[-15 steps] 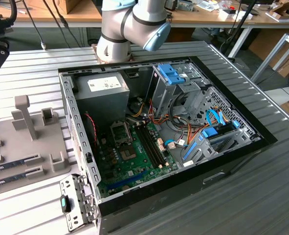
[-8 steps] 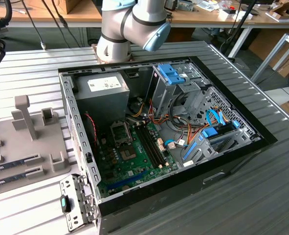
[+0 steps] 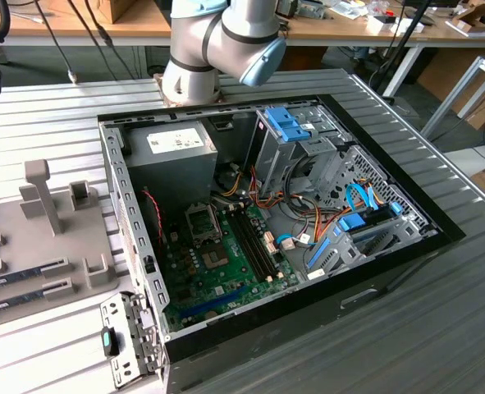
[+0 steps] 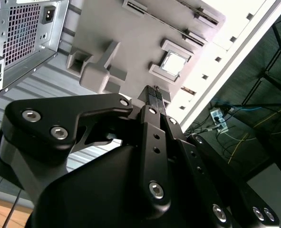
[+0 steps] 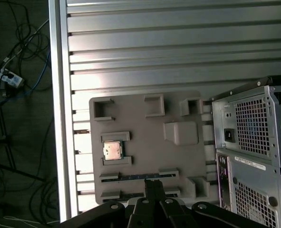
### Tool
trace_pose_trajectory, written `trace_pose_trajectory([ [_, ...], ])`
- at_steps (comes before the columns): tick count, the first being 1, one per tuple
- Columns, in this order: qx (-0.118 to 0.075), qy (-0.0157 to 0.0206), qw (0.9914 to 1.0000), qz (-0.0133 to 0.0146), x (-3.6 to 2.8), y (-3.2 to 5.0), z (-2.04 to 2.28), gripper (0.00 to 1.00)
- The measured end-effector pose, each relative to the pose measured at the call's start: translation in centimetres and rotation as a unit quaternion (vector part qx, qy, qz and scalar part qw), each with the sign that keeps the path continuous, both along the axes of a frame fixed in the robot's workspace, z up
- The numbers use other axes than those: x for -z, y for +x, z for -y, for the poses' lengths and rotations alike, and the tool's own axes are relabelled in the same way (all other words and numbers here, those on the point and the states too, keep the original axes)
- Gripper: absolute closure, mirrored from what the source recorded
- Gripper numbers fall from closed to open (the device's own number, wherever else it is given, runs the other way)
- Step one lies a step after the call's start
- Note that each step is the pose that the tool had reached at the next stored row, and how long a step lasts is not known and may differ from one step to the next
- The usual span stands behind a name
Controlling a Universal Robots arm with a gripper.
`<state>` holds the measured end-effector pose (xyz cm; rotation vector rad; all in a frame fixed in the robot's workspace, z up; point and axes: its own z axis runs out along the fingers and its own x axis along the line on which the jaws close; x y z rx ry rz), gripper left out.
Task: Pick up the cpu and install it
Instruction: 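Reach for the cpu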
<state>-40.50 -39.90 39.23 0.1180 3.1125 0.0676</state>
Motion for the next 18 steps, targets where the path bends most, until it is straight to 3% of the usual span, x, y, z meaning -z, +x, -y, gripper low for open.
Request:
trace_pose_trajectory([
  [18, 0.0, 0.0, 1.0, -0.0001, 0.03, -0.65, 0.0, 0.89],
])
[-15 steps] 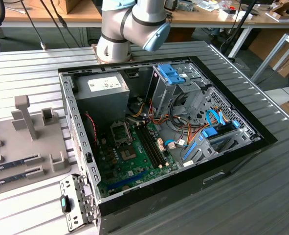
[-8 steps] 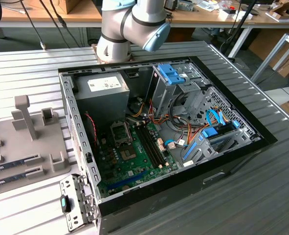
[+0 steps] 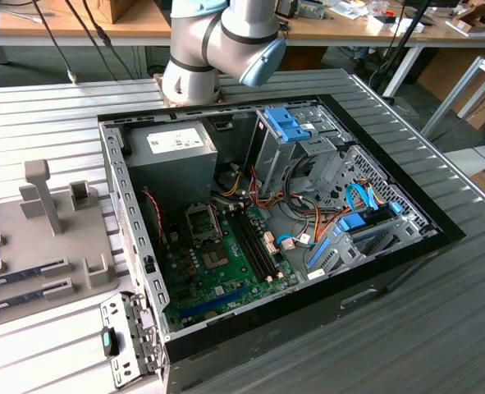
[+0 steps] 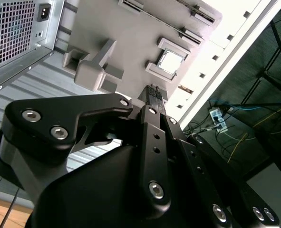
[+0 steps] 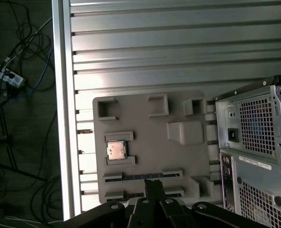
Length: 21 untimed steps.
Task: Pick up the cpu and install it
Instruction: 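Reach for the cpu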
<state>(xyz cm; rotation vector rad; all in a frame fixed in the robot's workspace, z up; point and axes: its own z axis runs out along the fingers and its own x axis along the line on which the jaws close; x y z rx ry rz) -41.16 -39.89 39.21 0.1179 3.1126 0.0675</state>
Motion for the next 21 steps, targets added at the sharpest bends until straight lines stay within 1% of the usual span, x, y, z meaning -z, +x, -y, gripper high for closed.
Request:
trace_pose_trajectory([
  [9, 0.0, 0.0, 1.0, 0.0001, 0.03, -0.26, 0.0, 0.89],
  [14, 0.0, 0.0, 1.0, 0.0001, 0.05, -0.55, 0.0, 0.89],
  [16, 0.0, 0.0, 1.0, 0.0001, 0.06, -0.85, 0.0, 0.89],
  [21, 0.0, 0.0, 1.0, 0.0001, 0.39, -0.87, 0.0, 0.89],
])
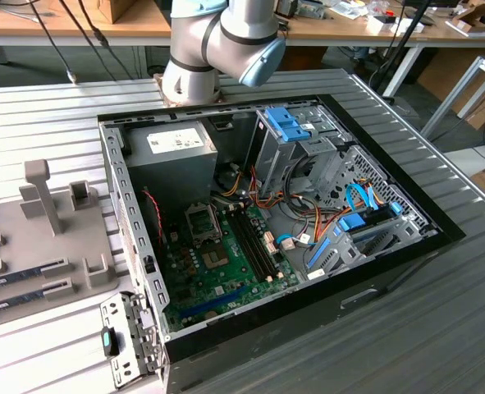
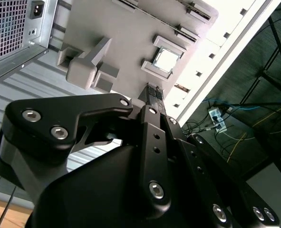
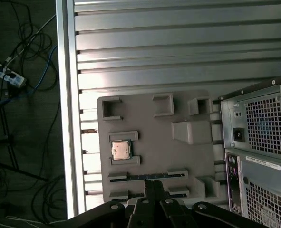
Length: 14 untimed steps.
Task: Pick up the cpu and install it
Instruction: 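Reach for the cpu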
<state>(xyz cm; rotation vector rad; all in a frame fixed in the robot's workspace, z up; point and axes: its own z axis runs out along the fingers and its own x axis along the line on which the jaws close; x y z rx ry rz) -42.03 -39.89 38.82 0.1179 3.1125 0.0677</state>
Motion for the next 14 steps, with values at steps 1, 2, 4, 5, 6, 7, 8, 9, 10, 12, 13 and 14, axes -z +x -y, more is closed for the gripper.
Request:
trace_pose_trajectory([
  [1, 0.0, 0.0, 1.0, 0.0, 0.06, 0.0, 0.0, 0.89],
  [2, 0.0, 0.0, 1.0, 0.0, 0.14, -0.01, -0.01, 0.89],
  [4, 0.0, 0.0, 1.0, 0.0, 0.24, -0.02, -0.01, 0.89],
  [5, 0.0, -0.0001, 1.0, 0.0, 0.26, -0.03, -0.01, 0.89],
  [6, 0.0, 0.0, 1.0, 0.0, 0.29, -0.03, -0.01, 0.89],
  [7, 0.0, 0.0, 1.0, 0.0, 0.32, -0.04, -0.01, 0.89],
  [8, 0.0, 0.0, 1.0, 0.0, 0.39, -0.07, -0.01, 0.89],
  [9, 0.0, 0.0, 1.0, 0.0, 0.41, -0.07, -0.01, 0.89],
  [10, 0.0, 0.0, 1.0, 0.0, 0.44, -0.08, -0.01, 0.89],
  [12, 0.0, 0.0, 1.0, 0.0, 0.51, -0.09, -0.01, 0.89],
  [13, 0.0, 0.0, 1.0, 0.0, 0.54, -0.09, -0.01, 0.89],
  [14, 0.0, 0.0, 1.0, 0.0, 0.6, -0.09, -0.01, 0.89],
])
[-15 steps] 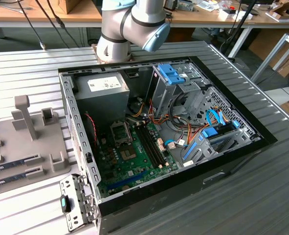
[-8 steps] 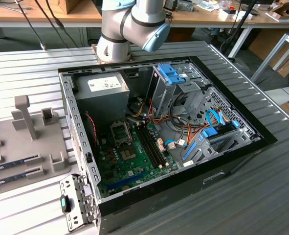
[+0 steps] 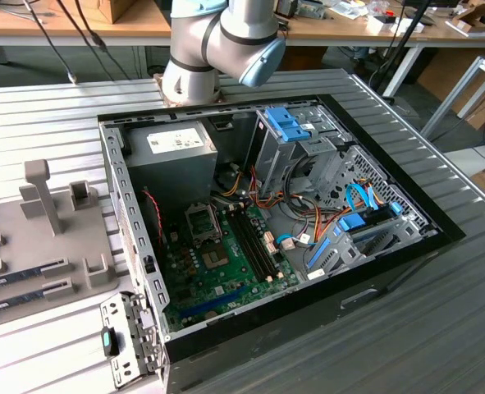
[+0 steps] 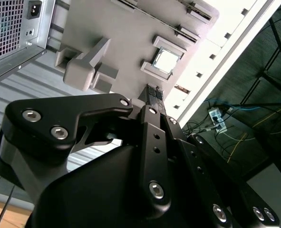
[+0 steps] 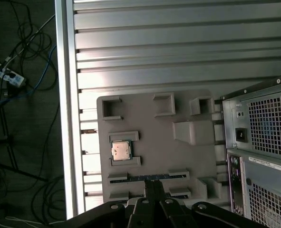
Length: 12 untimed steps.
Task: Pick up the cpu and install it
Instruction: 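Reach for the cpu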
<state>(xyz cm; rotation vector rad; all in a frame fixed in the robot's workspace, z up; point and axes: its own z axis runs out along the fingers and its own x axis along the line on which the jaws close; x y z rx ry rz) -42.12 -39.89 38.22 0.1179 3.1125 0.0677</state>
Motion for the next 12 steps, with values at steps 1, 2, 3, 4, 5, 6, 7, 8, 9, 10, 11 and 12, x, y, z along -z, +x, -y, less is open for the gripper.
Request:
trace_pose_trajectory([
  [1, 0.0, 0.0, 1.0, 0.0, 0.02, 0.0, 0.0, 0.89],
  [2, 0.0, 0.0, 1.0, 0.0, 0.05, 0.0, 0.0, 0.89],
  [3, 0.0, 0.0, 1.0, 0.0, 0.07, -0.01, 0.0, 0.89],
  [4, 0.0, 0.0, 1.0, 0.0, 0.1, -0.01, 0.0, 0.89],
  [5, 0.0, 0.0, 1.0, 0.0, 0.13, -0.01, 0.0, 0.89],
  [6, 0.0, 0.0, 1.0, 0.0, 0.16, -0.01, 0.0, 0.89],
  [7, 0.0, 0.0, 1.0, 0.0, 0.2, -0.01, 0.0, 0.89],
  [8, 0.0, 0.0, 1.0, 0.0, 0.25, -0.01, 0.0, 0.89],
  [9, 0.0, 0.0, 1.0, 0.0, 0.31, -0.01, 0.0, 0.89],
  [10, 0.0, 0.0, 1.0, 0.0, 0.34, -0.01, 0.0, 0.89],
  [11, 0.0, 0.0, 1.0, 0.0, 0.37, -0.01, 0.0, 0.89],
  [12, 0.0, 0.0, 1.0, 0.0, 0.41, -0.01, 0.0, 0.89],
])
